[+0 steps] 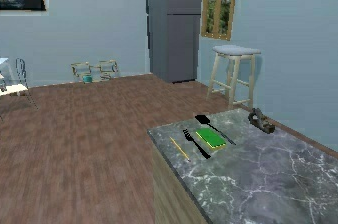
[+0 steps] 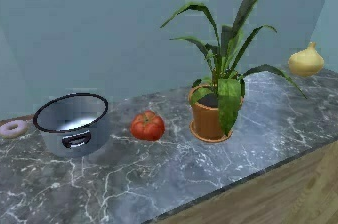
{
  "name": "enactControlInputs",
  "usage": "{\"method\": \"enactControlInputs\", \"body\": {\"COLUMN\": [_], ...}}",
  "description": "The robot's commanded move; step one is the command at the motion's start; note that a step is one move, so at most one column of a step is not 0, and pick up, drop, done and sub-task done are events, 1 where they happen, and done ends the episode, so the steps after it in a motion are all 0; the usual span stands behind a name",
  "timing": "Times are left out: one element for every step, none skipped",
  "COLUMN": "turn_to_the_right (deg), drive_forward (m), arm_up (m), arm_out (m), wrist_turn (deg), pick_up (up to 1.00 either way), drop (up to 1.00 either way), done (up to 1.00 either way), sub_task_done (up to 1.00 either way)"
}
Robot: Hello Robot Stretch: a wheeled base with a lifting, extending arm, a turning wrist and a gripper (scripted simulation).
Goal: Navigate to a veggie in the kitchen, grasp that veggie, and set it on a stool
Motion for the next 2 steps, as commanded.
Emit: {"method": "enactControlInputs", "body": {"turn_to_the_right": [0.0, 0.0], "drive_forward": [0.0, 0.0], "arm_up": [0.38, 0.0], "arm_out": [0.0, 0.24], "wrist_turn": [0.0, 0.0], "pick_up": [0.0, 0.0], "drop": [0.0, 0.0], "done": [0.0, 0.0], "sub_task_done": [0.0, 0.0]}}
